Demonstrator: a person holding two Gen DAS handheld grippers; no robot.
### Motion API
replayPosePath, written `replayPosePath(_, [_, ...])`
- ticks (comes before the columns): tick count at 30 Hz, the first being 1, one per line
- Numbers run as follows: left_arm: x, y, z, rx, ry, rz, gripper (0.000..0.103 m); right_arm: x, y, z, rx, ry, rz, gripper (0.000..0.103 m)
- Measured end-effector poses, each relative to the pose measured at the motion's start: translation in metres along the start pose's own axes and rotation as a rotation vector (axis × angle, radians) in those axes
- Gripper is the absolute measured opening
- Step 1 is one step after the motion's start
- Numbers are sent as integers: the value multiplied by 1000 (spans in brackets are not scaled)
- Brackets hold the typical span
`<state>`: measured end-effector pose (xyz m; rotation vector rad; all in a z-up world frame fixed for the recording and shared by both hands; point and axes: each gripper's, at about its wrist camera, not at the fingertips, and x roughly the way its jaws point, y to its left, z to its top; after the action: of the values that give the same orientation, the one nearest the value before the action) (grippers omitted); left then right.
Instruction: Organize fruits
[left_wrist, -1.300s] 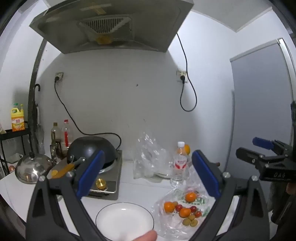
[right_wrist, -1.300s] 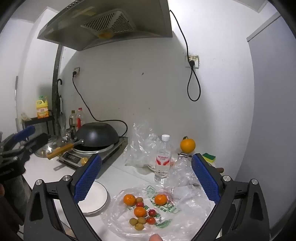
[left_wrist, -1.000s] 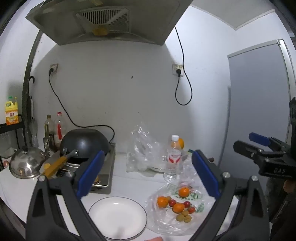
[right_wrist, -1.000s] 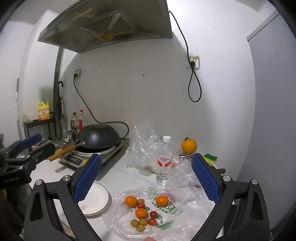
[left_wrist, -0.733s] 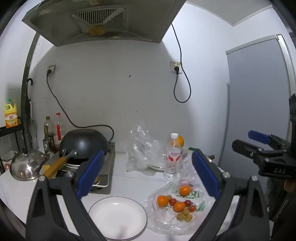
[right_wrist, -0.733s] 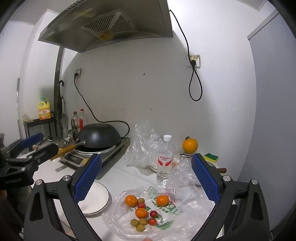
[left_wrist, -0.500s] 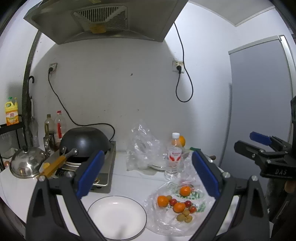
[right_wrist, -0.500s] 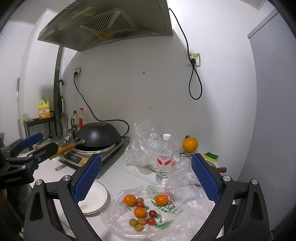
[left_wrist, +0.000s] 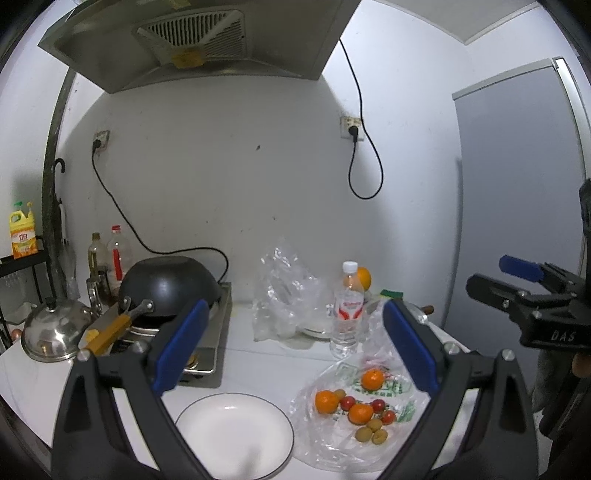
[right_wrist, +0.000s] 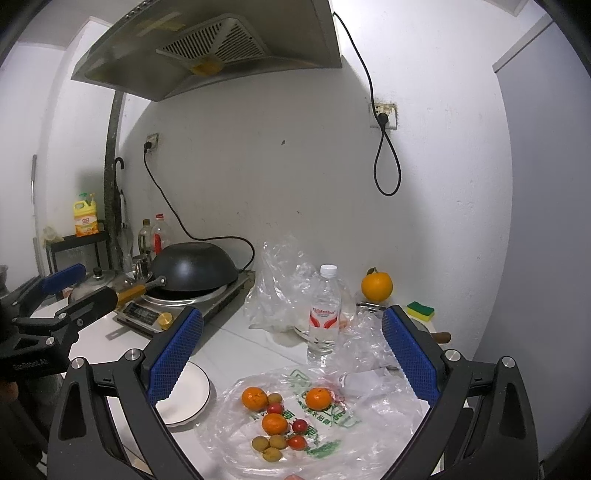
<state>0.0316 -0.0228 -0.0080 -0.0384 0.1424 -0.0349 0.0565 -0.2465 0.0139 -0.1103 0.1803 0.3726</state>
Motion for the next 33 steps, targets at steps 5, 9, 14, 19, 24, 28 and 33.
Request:
replayPosePath(5, [0, 1, 0, -6, 0, 11, 96, 0, 0, -1, -2, 2, 3, 99])
replayPosePath(9, [-1, 3, 0, -8, 1, 12, 96, 3, 1, 1, -3, 5, 6, 99])
replayPosePath(14, [-1, 4, 0, -10, 0, 12, 96, 4, 1, 2, -4, 7, 11, 99])
replayPosePath(19, [-1, 5, 1, -9, -1, 14, 96, 6, 1, 1, -3, 7, 14, 99])
replayPosePath(24, [-2, 7, 1, -10, -2, 14, 96, 6, 1, 0, -4, 9, 15, 99])
replayPosePath(28, [-2, 7, 1, -9, -4, 15, 96, 6, 1, 0, -4, 9, 16, 99])
replayPosePath(33, [-3, 7, 1, -8, -6, 16, 96, 6, 1, 0, -3, 9, 17, 99])
